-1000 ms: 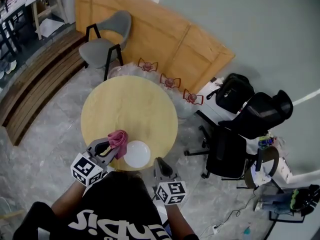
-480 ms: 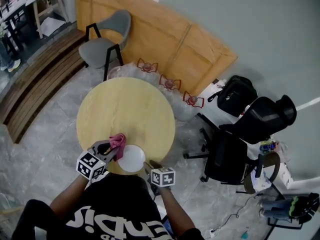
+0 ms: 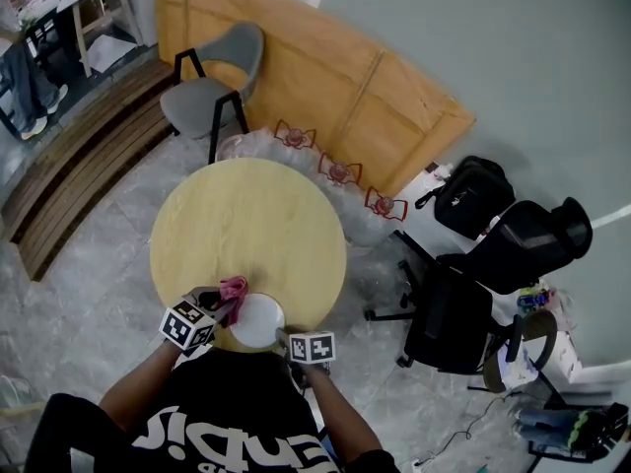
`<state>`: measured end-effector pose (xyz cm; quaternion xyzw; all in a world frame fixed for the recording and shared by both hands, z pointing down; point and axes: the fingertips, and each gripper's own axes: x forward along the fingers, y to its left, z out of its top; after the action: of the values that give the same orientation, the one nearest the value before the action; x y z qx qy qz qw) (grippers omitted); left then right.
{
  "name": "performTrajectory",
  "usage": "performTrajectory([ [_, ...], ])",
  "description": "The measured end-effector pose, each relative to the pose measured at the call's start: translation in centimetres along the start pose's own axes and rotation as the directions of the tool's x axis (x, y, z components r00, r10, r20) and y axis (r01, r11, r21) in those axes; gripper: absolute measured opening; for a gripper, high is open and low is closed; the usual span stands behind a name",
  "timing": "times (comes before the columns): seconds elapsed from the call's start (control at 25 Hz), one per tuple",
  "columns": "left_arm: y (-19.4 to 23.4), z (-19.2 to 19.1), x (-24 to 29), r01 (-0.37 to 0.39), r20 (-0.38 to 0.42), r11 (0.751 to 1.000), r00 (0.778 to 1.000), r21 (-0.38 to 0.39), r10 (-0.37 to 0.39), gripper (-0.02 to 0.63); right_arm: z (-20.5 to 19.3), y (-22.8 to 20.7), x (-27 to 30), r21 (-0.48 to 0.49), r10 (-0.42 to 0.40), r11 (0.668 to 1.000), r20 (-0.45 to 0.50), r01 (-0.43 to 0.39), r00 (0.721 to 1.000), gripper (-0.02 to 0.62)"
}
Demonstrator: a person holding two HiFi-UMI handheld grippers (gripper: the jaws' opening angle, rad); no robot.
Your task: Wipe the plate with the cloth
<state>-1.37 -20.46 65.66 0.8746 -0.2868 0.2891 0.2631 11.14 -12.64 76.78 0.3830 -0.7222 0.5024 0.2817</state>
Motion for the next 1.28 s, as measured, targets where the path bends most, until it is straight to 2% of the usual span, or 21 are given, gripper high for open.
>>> performTrajectory([
  [0.2, -0.3, -1.1, 2.2, 0.007, -0.133, 1.000, 0.991, -0.021, -0.010, 0.066, -0.1, -0.3, 0.5, 0.019, 0.004, 1.000, -0.006, -0.004, 1.000, 0.089],
  [0.36, -0.2, -2.5, 3.7, -0.014, -0.247, 1.000, 0.969, 0.003, 0.015, 0.066, -0.2, -0.3, 0.5, 0.035, 0.026, 0.999, -0.009, -0.026, 1.000, 0.084],
  [0.52, 0.5, -3.2, 5.6, -0.050, -0.306, 0.998, 0.950, 0.034, 0.058, 0.066, -0.2, -0.4, 0.6, 0.040, 0.033, 0.999, -0.010, -0.032, 0.999, 0.080],
  [0.68, 0.5, -3.8, 6.3, -0.055, -0.376, 0.997, 0.924, 0.053, 0.071, 0.066, 0.0, -0.3, 0.5, 0.049, 0.044, 0.998, -0.009, -0.044, 0.999, 0.075],
  [0.8, 0.6, -4.4, 7.1, -0.062, -0.401, 0.996, 0.913, 0.063, 0.082, 0.066, -0.1, -0.5, 0.4, 0.056, 0.049, 0.997, -0.006, -0.048, 0.999, 0.072],
  [1.0, 0.8, -3.9, 7.9, -0.065, -0.411, 0.996, 0.908, 0.059, 0.084, 0.066, 0.2, -0.6, 0.4, 0.077, 0.056, 0.995, 0.005, -0.056, 0.998, 0.069],
  [1.16, 1.0, -3.9, 8.2, -0.090, -0.402, 0.991, 0.907, 0.096, 0.121, 0.066, 0.1, -0.7, 0.4, 0.094, 0.065, 0.993, 0.018, -0.066, 0.998, 0.066],
  [1.28, 0.5, -3.4, 8.7, -0.074, -0.395, 0.989, 0.911, 0.129, 0.120, 0.066, 0.2, -0.8, 0.5, 0.102, 0.066, 0.992, 0.017, -0.068, 0.998, 0.066],
])
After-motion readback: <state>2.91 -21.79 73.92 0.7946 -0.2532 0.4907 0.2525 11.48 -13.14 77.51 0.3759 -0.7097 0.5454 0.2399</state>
